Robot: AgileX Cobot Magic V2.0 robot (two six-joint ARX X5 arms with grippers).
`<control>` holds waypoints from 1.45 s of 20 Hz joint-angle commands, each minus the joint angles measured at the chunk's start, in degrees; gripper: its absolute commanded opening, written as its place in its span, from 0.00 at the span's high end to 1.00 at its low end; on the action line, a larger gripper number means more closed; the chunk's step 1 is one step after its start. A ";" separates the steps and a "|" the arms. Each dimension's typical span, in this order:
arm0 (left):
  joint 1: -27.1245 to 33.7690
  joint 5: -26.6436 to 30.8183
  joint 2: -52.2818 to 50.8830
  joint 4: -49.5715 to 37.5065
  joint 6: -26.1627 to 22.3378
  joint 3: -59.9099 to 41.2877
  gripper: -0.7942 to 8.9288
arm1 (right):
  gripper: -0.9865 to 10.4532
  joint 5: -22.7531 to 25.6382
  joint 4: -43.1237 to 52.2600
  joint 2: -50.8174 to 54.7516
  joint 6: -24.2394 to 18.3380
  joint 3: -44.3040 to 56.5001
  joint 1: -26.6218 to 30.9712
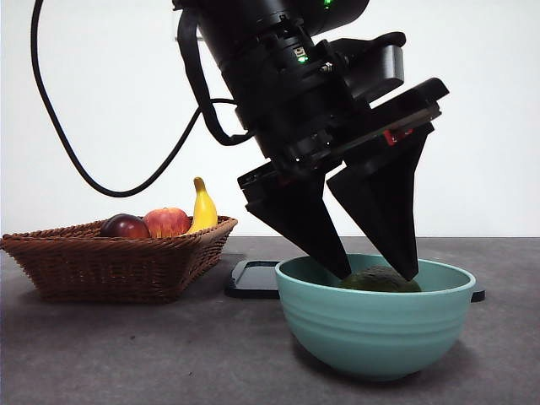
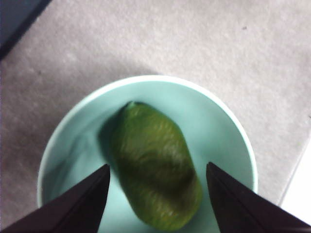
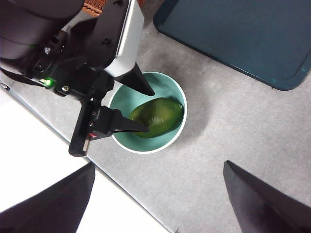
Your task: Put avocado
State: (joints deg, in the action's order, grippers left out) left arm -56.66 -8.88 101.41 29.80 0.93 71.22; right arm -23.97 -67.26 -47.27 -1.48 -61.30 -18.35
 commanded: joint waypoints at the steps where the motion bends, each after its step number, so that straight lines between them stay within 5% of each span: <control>1: -0.61 0.11 -1.31 -0.07 -0.04 2.32 0.59 | 0.54 0.02 0.39 -0.20 0.07 -1.01 -0.26; 10: 9.94 -0.24 -21.09 6.14 1.49 3.82 0.60 | 0.54 0.02 0.66 -0.26 0.44 -1.01 -0.28; 17: 20.52 -6.14 -36.37 14.62 1.01 -0.52 0.60 | 0.54 0.02 0.90 -0.68 0.59 -1.01 -0.28; 25: 21.27 -19.67 -52.17 20.63 0.79 -16.63 0.60 | 0.54 -0.02 1.46 -6.10 0.61 -0.96 -0.33; 29: 21.18 -20.17 -54.05 22.75 0.59 -18.05 0.60 | 0.54 0.09 2.29 -11.37 0.39 -0.92 -2.27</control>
State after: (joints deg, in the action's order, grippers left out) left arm -35.07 -28.69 47.18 52.95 2.22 52.56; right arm -23.92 -65.25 -58.04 -1.26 -61.30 -20.29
